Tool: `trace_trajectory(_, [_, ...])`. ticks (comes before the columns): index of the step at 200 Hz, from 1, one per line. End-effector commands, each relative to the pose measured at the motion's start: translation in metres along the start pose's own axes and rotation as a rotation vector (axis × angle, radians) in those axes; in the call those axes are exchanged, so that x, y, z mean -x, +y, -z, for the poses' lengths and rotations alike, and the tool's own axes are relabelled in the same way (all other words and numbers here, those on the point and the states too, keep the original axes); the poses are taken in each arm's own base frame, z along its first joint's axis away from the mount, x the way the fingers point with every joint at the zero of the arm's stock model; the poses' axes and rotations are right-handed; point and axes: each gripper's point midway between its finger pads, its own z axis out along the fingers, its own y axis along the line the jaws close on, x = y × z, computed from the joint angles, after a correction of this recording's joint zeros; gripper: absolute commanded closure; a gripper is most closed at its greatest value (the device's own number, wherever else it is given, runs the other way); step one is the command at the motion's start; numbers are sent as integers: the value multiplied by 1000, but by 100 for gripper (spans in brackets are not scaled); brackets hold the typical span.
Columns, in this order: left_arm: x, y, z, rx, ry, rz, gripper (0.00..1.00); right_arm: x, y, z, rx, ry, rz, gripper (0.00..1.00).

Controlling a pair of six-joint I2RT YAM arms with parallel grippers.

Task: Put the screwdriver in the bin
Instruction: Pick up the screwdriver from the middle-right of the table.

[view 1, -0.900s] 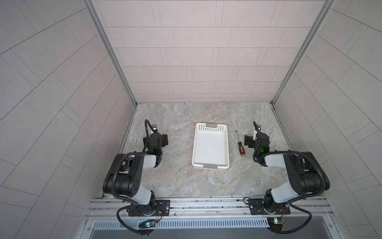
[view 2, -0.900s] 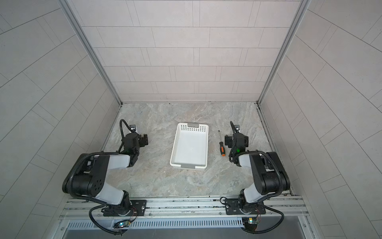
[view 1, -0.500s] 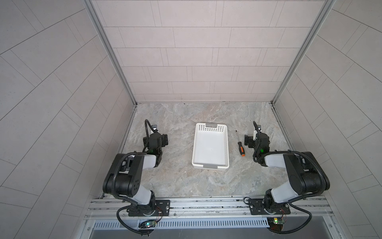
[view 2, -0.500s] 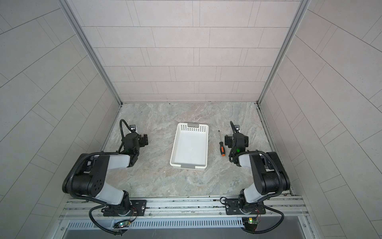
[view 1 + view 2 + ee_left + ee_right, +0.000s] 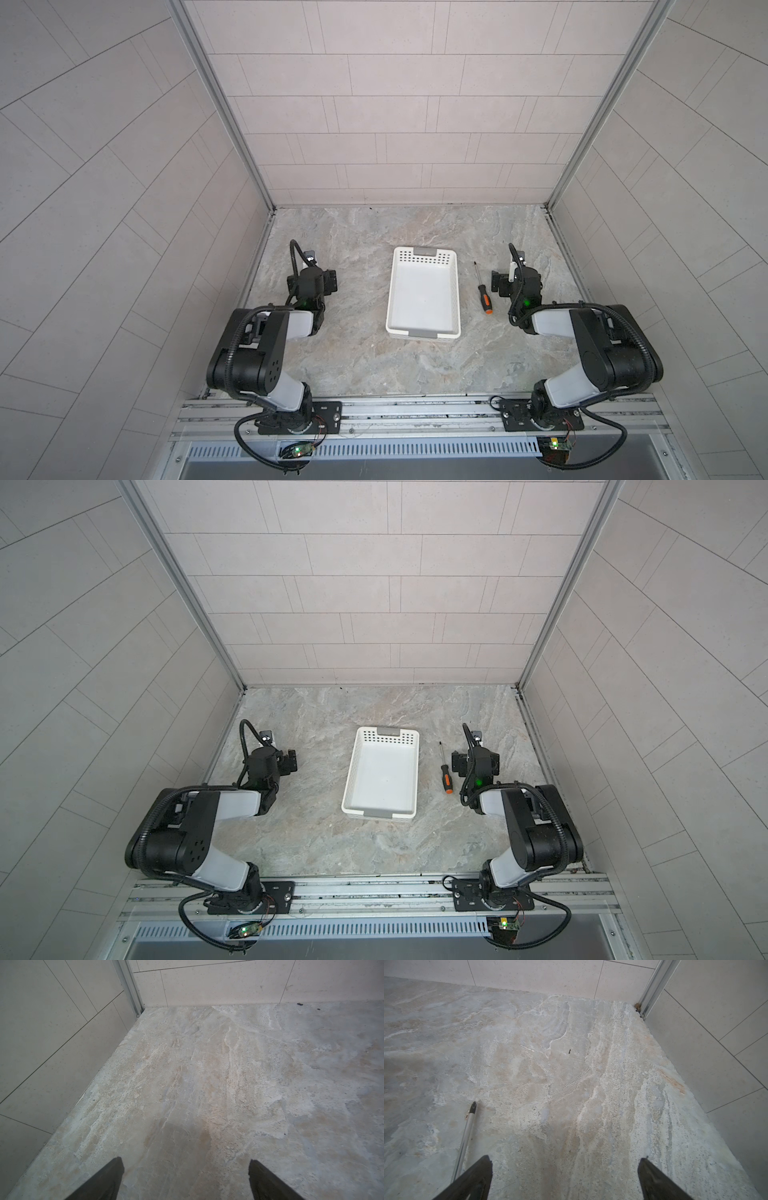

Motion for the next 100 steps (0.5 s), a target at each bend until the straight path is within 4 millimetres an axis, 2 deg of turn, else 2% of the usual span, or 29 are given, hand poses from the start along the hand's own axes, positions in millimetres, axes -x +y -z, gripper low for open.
trace_trajectory(1, [9,1,-1,2,-20,22,0,13,-1,3,-4,-42,-4,1])
trace_trajectory(16, [18,7,2,34,-9,25,0,19,-3,7,-19,-49,2,1])
trace_trajectory(38, [34,21,17,108,77,54,0,39,-18,32,-69,-59,-41,1])
trace_trajectory(54, [48,7,32,-1,83,89,0,65,-20,57,-35,-115,-97,1])
trace_trajectory(80, [77,-9,68,-164,45,255,0,112,-19,105,55,-171,-208,1])
trace_trajectory(86, [81,-10,76,-181,62,289,0,115,-19,114,64,-154,-220,1])
trace_trajectory(90, [85,-12,80,-201,74,296,0,126,-20,123,68,-163,-240,1])
trace_trajectory(100, [89,-19,91,-250,109,311,0,134,-19,138,88,-158,-256,1])
